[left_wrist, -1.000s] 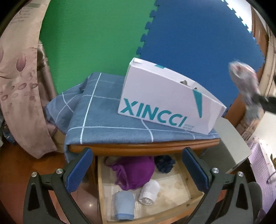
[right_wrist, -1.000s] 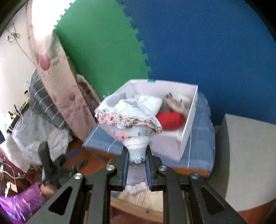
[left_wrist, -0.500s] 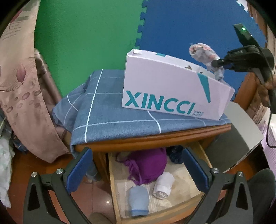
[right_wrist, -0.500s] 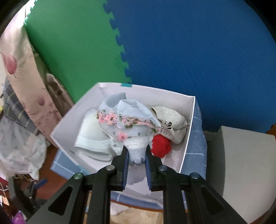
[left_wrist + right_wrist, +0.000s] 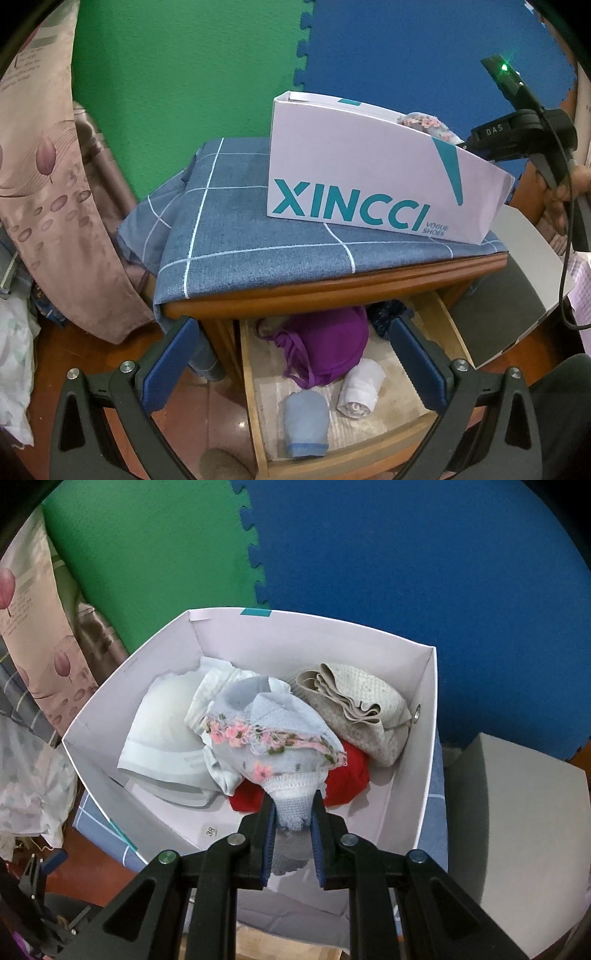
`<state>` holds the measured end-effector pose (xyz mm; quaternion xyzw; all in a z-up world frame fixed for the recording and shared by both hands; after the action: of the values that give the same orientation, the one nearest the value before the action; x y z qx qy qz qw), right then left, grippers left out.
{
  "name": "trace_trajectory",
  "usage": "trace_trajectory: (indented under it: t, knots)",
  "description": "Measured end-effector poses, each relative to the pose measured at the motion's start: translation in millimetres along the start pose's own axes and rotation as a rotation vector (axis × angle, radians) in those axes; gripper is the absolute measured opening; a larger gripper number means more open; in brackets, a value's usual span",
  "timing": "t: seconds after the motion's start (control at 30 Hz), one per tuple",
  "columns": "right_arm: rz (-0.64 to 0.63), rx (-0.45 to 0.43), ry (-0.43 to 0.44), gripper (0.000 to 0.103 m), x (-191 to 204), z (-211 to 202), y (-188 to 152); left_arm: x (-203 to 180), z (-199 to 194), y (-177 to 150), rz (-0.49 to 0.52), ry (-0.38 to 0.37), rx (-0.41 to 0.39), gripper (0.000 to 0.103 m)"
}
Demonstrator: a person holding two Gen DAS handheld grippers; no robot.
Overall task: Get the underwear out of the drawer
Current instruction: 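Carry the lace panties up and release them into the shoe box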
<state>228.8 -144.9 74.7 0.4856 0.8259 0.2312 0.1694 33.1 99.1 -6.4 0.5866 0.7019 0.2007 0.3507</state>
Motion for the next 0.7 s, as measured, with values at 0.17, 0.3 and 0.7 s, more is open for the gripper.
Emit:
trace_trajectory:
  t: [0.17, 0.3, 0.7]
  knots:
    - [-0.008, 0.000, -0.003, 0.021, 3, 0, 0, 0, 1, -1, 0.008, 0.005, 0.004, 0.103]
    - [0.011, -0.015, -0.002, 0.022, 0, -3, 0, -1, 2, -1, 0.009, 0.008, 0.006, 0.103]
    - [-0.009, -0.127, 0.003, 0.036, 7, -32, -9, -1, 3, -4, 0.017, 0.010, 0.011, 0.103]
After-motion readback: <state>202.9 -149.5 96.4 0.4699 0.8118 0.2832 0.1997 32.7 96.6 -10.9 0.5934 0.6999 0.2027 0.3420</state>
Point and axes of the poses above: each gripper's, at about its wrist camera, not at the fingertips, and z roughly the way its jaws point, x to its left, y to its top, the point moved 3 cm from there along z, roughly the way its jaws point, and after that the axes turned 13 degrees about -z, right-handed, at the moved point
